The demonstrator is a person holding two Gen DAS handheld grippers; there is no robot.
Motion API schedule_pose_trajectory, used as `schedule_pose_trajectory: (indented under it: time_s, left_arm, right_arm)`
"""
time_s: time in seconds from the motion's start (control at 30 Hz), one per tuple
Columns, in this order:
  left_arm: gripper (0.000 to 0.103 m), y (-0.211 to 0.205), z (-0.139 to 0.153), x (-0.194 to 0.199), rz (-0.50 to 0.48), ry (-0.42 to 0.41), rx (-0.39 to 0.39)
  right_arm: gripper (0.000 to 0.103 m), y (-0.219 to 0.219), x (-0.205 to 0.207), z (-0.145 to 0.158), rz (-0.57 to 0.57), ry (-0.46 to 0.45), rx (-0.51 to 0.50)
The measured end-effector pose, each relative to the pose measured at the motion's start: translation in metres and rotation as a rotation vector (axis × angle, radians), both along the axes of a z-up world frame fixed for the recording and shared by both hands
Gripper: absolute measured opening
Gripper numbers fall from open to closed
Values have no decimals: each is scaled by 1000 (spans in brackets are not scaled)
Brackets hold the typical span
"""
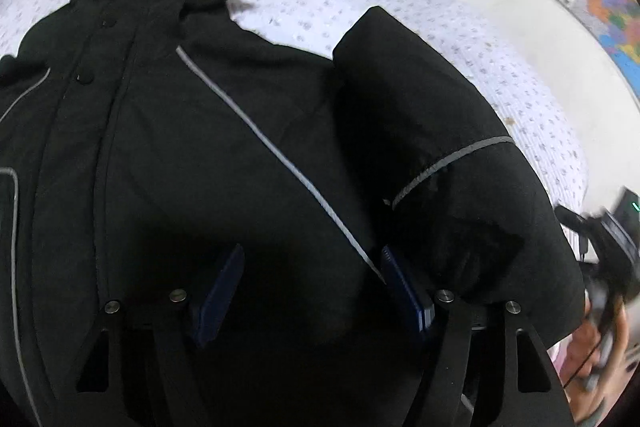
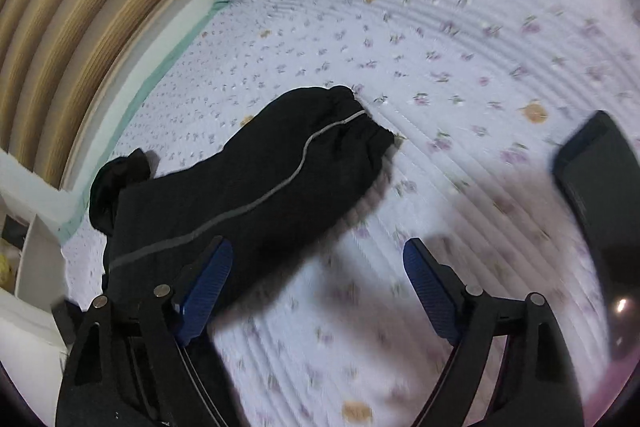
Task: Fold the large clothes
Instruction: 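Grasp the sleeve with the right gripper and lift it across the jacket body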
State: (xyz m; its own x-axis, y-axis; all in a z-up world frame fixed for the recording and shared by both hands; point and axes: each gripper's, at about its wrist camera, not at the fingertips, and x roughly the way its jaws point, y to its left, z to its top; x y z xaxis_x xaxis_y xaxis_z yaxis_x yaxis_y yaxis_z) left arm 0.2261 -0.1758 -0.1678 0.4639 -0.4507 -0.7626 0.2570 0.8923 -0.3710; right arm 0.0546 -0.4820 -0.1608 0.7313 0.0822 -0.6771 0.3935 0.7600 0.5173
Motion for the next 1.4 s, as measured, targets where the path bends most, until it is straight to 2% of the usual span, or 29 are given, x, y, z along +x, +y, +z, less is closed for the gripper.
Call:
schedule_pose_trajectory:
  time_s: [0.07, 0.1, 0.13, 0.23, 0.27, 0.3, 0.37, 0.4, 0.43, 0.5, 0.6, 0.67, 0.73, 0.8, 0.87, 0.93, 1.0, 1.07, 1.13, 1.27, 1.4]
  left_arm:
    - [72, -1, -1, -3, 1, -17, 1]
    - [72, -3, -2, -5, 0, -30, 13]
    - [72, -7, -2, -8, -4, -48, 37]
    - [73, -16, -1, -14, -9, -71, 80]
    - [73, -17, -1, -14, -10, -72, 85]
    - [73, -19, -1, -14, -10, -71, 86]
    - [73, -15, -1, -14, -10, -66, 90]
    - [73, -15, 1, -14, -9, -64, 98]
    - [73, -16, 5, -16, -12, -60, 118]
    - [71, -19, 16, -18, -34, -57, 139]
    - [72, -29, 55, -28, -85, -116, 109]
    - [73, -41, 81, -33, -116, -157, 97]
    - [73, -61, 93, -34, -157, -164, 102]
    - [73, -76, 84, -29, -180, -145, 129]
    - [73, -93, 53, -23, -198, -48, 159]
    - [73, -101, 12, -12, -203, 77, 157]
    - [77, -108, 7, -16, -206, 31, 184]
    - [78, -116, 11, -17, -217, 19, 233]
    - [78, -113, 13, -16, -218, 21, 235]
    - [78, -94, 32, -28, -201, 1, 187]
    - [78, -68, 64, -52, -174, -80, 205]
  right_arm:
    - [86, -7, 16, -13, 1, 5, 58]
    - [81, -10, 25, -21, 7, 1, 97]
    - [80, -13, 33, -28, 11, -6, 123]
    - [75, -12, 52, -34, -5, -71, 115]
    - [68, -10, 57, -34, -4, -87, 95]
    - [51, -7, 63, -33, 0, -90, 69]
    - [31, -2, 70, -30, 14, -98, 51]
    - [25, 0, 68, -26, 14, -120, 42]
    - [23, 1, 65, -18, 15, -142, 18]
    - [21, 5, 54, 5, -7, -161, -110]
    - [21, -2, 38, 43, -69, -165, -300]
    - [21, -17, 28, 64, -129, -151, -383]
    - [21, -37, 21, 78, -211, -122, -451]
    - [20, -56, 13, 84, -299, -84, -515]
    - [20, -74, 8, 83, -373, -35, -543]
    - [20, -93, -3, 75, -400, -3, -522]
    - [20, -104, -8, 62, -403, 31, -484]
    - [20, -110, -7, 49, -398, 61, -495]
    - [20, -109, -7, 42, -392, 74, -513]
    - [20, -91, -10, 53, -302, 2, -480]
    - [20, -40, -5, 80, -157, -66, -526]
